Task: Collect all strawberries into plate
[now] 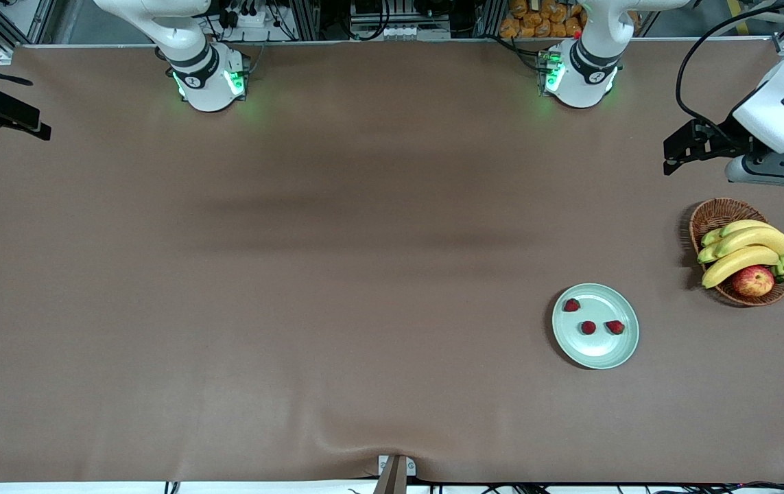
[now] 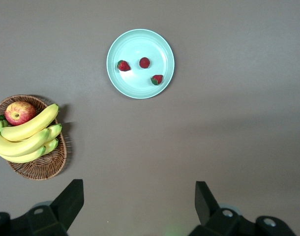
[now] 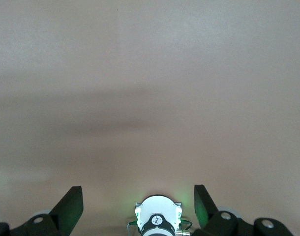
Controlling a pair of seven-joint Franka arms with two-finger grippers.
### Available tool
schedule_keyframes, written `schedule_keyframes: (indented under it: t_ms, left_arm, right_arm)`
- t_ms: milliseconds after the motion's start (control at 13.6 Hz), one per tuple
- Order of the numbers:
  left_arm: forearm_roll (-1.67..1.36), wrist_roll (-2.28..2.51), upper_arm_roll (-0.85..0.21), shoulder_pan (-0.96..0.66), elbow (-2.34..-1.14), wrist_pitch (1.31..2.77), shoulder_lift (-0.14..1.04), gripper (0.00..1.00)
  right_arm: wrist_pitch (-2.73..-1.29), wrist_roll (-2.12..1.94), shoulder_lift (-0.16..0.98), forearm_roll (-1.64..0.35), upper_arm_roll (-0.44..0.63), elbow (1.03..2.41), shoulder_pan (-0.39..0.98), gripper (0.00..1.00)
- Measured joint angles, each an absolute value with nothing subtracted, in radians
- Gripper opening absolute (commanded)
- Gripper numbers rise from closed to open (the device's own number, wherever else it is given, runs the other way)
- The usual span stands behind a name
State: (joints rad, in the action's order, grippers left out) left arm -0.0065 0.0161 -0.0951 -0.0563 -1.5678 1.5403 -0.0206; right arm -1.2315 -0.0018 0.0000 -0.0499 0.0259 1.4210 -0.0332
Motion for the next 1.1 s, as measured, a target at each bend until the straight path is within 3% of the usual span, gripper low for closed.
schedule_keyframes:
  t_ms: [1099]
  left_arm:
    - [-0.007,0.016,-0.098,-0.058,-1.568,1.54,-0.017,1.0]
  right_arm:
    - [-1.236,-0.002,0.0,-0.021,0.022,1.421,-0.033,1.0]
